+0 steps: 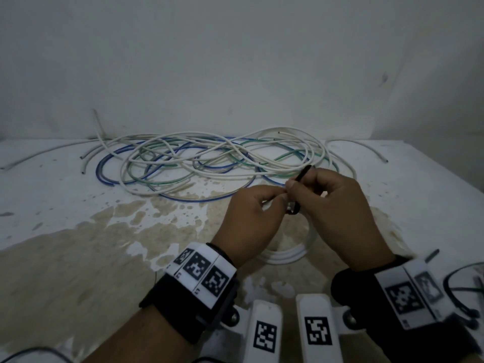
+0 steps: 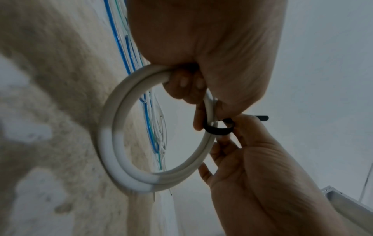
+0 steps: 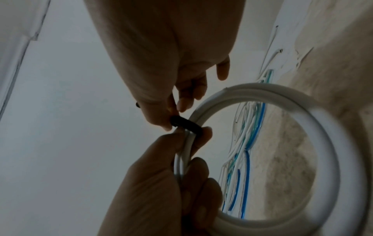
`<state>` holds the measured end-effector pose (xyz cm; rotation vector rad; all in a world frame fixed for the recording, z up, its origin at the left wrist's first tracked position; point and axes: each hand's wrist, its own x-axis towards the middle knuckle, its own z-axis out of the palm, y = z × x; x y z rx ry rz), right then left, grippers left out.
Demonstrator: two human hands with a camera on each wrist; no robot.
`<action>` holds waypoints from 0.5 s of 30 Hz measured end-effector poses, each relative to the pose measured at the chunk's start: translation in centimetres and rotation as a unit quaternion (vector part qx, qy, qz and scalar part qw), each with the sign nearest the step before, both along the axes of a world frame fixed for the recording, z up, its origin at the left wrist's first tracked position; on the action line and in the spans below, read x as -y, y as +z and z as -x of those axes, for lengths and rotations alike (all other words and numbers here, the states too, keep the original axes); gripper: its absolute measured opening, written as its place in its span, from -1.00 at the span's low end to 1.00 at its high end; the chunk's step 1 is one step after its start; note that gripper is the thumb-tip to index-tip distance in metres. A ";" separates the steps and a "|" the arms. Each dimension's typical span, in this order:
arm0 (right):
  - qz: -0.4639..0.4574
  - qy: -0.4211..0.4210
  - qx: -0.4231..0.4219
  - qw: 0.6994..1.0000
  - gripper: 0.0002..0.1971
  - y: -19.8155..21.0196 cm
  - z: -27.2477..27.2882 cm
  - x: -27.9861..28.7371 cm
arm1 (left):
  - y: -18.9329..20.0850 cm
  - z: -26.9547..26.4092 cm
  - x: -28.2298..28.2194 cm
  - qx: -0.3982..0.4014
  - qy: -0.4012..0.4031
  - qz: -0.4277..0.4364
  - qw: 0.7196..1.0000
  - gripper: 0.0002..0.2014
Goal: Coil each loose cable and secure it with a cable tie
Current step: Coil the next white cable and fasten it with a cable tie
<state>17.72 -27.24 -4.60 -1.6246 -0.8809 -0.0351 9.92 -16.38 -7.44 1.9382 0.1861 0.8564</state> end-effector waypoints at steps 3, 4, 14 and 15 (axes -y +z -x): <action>0.036 -0.001 0.014 0.999 -0.76 -0.4 -0.4 0.1 | -0.2 -0.1 0.0 0.004 0.004 -0.013 1.000 -0.77; 0.039 -0.010 0.023 0.999 -0.79 -0.5 -0.5 0.2 | -0.1 -0.1 0.0 0.002 0.002 -0.004 1.000 -0.77; 0.000 -0.033 0.078 0.996 -0.87 -0.2 0.0 0.1 | 1.5 0.4 0.4 -0.039 -0.082 0.179 0.980 -0.80; -0.007 -0.030 0.068 0.997 -0.87 -0.1 0.0 0.2 | 1.7 0.5 0.6 -0.032 -0.083 0.163 0.983 -0.84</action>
